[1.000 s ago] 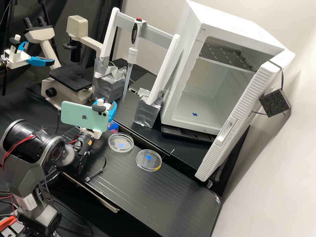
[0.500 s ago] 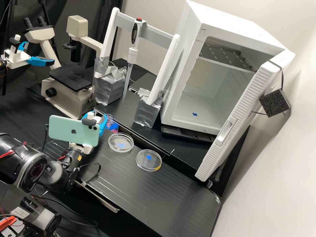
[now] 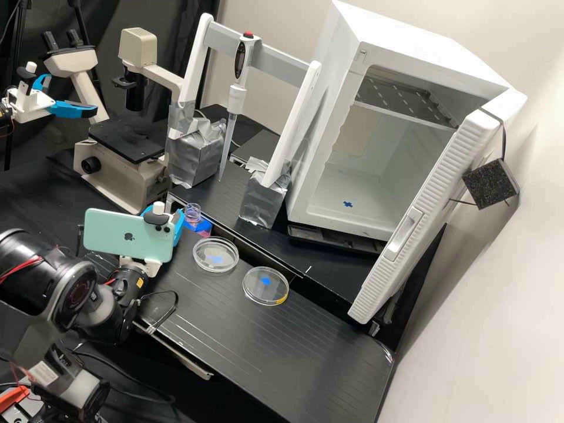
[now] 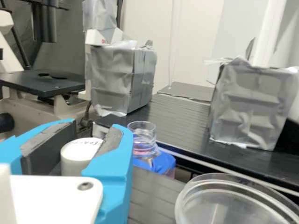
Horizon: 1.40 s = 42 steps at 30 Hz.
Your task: Open the bottle
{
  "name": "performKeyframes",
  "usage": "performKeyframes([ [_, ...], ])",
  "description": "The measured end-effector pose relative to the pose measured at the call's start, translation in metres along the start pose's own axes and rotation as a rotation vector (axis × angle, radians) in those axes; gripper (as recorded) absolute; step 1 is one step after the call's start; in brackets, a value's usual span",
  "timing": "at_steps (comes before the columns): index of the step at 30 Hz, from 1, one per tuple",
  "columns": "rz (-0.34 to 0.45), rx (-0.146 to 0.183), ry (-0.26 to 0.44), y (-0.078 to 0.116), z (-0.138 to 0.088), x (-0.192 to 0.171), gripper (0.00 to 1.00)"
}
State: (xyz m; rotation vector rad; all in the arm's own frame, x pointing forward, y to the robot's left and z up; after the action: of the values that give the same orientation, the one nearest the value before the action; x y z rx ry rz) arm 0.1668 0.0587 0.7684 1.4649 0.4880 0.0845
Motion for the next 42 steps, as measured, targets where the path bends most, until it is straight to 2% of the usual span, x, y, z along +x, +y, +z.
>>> performKeyframes([
  [1,0.0,0.0,0.0,0.0,0.0,0.0,0.0],
  [2,0.001,0.001,-0.001,0.0,0.0,0.0,1.0],
  [8,0.011,0.001,-0.026,0.0,0.003,0.001,1.0],
  [18,0.011,-0.004,-0.025,0.0,0.002,0.001,1.0],
  [23,0.031,-0.028,0.002,0.002,-0.004,0.0,1.0],
  [28,0.133,-0.052,0.081,0.018,-0.019,-0.01,1.0],
  [32,0.262,-0.052,0.125,0.036,-0.029,-0.022,1.0],
  [33,0.316,-0.047,0.131,0.041,-0.032,-0.026,1.0],
  [37,0.451,-0.011,0.088,0.053,-0.031,-0.033,1.0],
  [38,0.465,-0.01,0.077,0.055,-0.029,-0.033,1.0],
  [42,0.485,0.026,0.043,0.061,-0.023,-0.028,1.0],
])
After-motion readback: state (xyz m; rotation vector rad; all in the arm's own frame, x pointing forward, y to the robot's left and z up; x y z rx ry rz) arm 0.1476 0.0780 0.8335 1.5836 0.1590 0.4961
